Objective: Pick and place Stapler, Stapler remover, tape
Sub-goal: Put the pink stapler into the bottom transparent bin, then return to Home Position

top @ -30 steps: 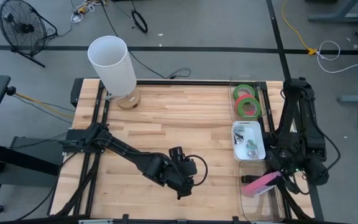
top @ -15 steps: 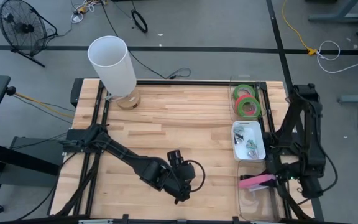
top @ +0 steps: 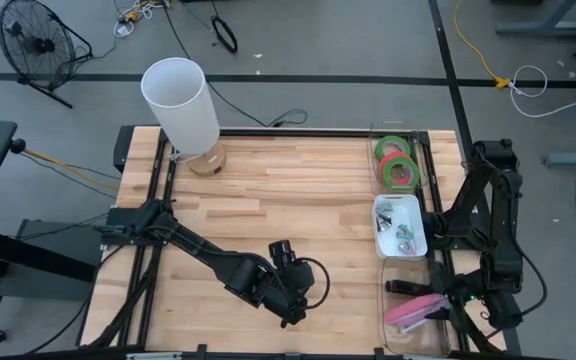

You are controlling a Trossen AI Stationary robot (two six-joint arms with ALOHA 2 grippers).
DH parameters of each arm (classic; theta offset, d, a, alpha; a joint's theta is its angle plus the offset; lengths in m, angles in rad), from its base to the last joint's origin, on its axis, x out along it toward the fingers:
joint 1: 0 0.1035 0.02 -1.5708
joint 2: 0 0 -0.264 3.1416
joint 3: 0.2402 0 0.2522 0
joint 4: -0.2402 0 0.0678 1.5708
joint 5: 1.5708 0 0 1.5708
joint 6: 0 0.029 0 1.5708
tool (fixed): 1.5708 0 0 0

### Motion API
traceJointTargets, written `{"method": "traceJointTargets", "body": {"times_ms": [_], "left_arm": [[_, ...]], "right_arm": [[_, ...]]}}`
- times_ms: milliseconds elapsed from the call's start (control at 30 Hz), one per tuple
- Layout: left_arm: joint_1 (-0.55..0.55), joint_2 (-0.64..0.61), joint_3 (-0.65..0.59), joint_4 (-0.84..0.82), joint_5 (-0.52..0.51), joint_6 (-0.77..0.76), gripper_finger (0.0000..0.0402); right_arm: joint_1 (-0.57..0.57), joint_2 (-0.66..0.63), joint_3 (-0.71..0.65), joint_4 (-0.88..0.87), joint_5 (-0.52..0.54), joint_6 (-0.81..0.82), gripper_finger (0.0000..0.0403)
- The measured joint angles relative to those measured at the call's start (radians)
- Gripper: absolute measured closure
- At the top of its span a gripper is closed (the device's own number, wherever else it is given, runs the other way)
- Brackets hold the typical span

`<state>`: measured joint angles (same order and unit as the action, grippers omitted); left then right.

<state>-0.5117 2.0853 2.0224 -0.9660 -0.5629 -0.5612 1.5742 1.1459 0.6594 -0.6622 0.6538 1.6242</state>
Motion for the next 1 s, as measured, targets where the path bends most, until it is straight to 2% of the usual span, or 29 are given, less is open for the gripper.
{"method": "traceJointTargets", "body": {"times_ms": [100, 233, 467, 600, 800, 933, 1000], "left_arm": [[0.000, 0.000, 0.000, 0.000, -0.006, 0.001, 0.0120], [0.000, 0.000, 0.000, -0.004, -0.006, 0.004, 0.0120], [0.000, 0.000, 0.000, -0.005, -0.008, 0.001, 0.0120], [0.000, 0.000, 0.000, -0.005, -0.009, -0.002, 0.0120], [0.000, 0.000, 0.000, 0.004, -0.019, 0.003, 0.0120], [0.005, 0.000, 0.000, 0.007, -0.021, 0.054, 0.0120], [0.005, 0.000, 0.000, 0.019, -0.048, 0.069, 0.0120]], "right_arm": [[0.000, 0.003, 0.000, 0.011, 0.039, 0.015, 0.0063], [0.000, 0.003, 0.001, 0.021, 0.055, -0.012, 0.0039], [-0.003, -0.033, 0.001, -0.072, 0.063, -0.005, 0.0058], [-0.003, -0.094, 0.001, -0.128, 0.115, -0.022, 0.0078], [-0.045, -0.231, 0.001, -0.148, 0.332, -0.144, 0.0102], [-0.100, -0.314, 0.001, -0.115, 0.598, -0.325, 0.0110], [-0.134, -0.344, 0.001, -0.062, 0.749, -0.467, 0.0111]]}}
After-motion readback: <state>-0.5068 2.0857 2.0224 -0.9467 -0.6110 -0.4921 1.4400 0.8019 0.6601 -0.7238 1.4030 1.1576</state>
